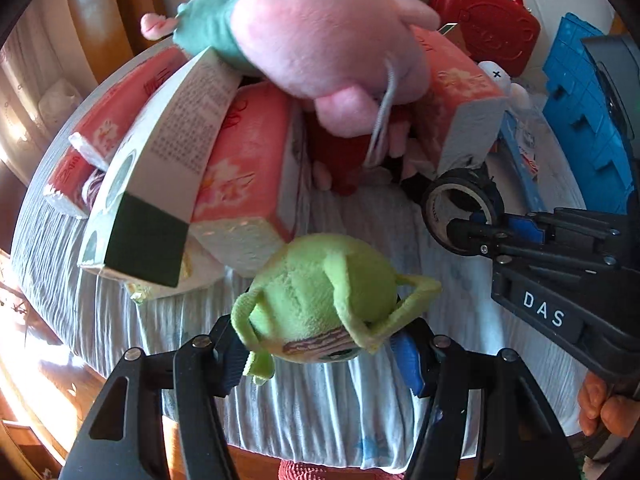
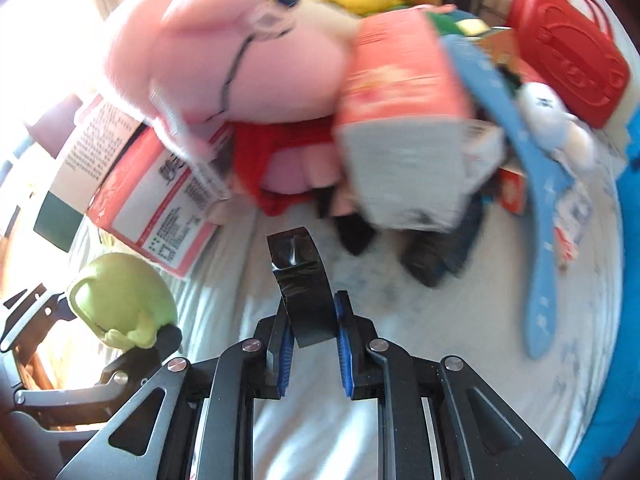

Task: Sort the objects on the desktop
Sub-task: 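Grasp the green plush monster with the left gripper while the right gripper grasps the black tape roll, then carry the green monster and tape roll over the blue crate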

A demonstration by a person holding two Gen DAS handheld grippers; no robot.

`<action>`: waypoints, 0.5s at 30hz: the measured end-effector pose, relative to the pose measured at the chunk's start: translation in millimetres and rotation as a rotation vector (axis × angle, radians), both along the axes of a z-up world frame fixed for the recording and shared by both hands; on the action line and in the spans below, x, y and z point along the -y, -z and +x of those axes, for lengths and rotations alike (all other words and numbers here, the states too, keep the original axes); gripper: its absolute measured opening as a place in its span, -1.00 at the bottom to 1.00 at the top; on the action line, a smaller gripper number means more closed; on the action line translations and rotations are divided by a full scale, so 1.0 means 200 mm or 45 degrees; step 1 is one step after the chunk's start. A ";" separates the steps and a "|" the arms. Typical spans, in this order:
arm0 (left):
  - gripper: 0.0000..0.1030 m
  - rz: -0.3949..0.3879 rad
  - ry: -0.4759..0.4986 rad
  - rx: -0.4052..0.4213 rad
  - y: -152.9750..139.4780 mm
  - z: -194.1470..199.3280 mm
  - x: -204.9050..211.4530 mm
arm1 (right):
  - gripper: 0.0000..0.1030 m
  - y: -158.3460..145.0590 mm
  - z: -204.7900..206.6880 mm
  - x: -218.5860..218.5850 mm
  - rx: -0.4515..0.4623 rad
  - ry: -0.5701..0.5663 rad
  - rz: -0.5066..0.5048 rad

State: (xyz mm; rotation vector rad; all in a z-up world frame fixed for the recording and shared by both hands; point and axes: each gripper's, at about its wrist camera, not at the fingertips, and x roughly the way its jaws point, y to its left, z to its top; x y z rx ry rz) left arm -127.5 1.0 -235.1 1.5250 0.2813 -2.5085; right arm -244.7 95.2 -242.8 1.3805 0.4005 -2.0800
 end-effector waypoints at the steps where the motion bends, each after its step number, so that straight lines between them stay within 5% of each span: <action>1: 0.17 -0.004 0.014 -0.017 -0.03 0.04 -0.02 | -0.64 -0.04 0.00 -0.05 -0.013 0.019 -0.015; 15: 0.17 -0.102 0.230 -0.357 -0.68 -0.25 -0.33 | -0.64 -0.76 0.07 -0.45 -0.389 0.209 -0.213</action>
